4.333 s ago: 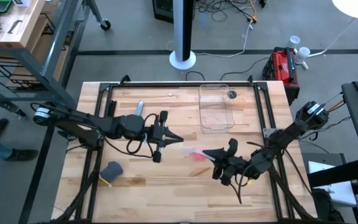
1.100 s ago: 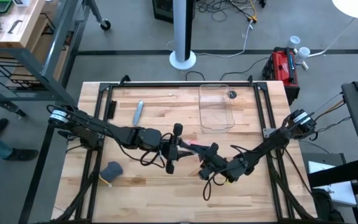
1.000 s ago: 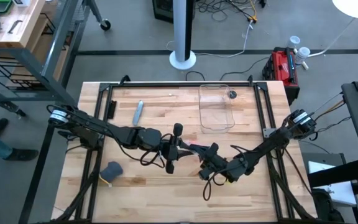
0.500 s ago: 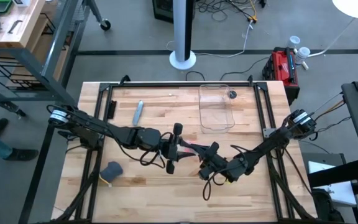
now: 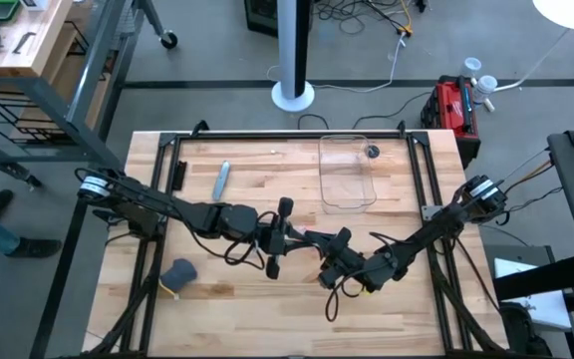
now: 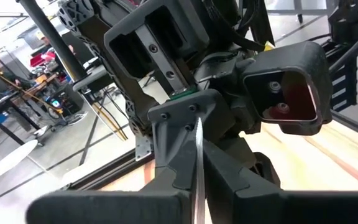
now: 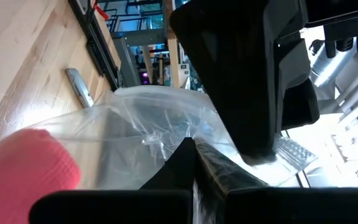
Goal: Roll bandage
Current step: Close the transparent zip bag
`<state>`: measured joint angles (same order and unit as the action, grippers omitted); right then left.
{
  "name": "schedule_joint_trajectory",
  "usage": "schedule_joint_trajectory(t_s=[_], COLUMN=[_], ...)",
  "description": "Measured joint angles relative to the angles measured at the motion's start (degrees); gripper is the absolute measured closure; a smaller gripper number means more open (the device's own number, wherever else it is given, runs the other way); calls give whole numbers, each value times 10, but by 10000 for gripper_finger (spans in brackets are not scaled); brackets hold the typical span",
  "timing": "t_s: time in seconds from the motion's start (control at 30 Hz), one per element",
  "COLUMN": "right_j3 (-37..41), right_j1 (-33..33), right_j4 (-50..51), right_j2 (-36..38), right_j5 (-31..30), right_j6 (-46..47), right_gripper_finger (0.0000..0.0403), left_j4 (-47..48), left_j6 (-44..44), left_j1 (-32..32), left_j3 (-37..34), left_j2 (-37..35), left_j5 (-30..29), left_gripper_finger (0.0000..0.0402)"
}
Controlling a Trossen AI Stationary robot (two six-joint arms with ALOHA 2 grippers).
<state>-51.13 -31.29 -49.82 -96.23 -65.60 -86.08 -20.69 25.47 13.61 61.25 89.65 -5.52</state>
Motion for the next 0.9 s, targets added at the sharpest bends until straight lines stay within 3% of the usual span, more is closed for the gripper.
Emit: schedule_joint_trajectory(t_s=[0.17,0.27,0.5,0.9], right_j3=[0,0,0,0], right_j1=[0,0,0,0], right_j4=[0,0,0,0], right_j2=[0,0,0,0], right_j5=[0,0,-2,-4], right_j6=[0,0,0,1], right_gripper_finger=[403,403,403,403], left_j4=[-1,2,7,-5], left_j6=[-5,0,4,-6], left_j1=[0,0,0,0], left_j3=[0,0,0,0], left_j2=[0,0,0,-11], left_j5=[3,37,52,24], left_gripper_finger=[367,358,399,390])
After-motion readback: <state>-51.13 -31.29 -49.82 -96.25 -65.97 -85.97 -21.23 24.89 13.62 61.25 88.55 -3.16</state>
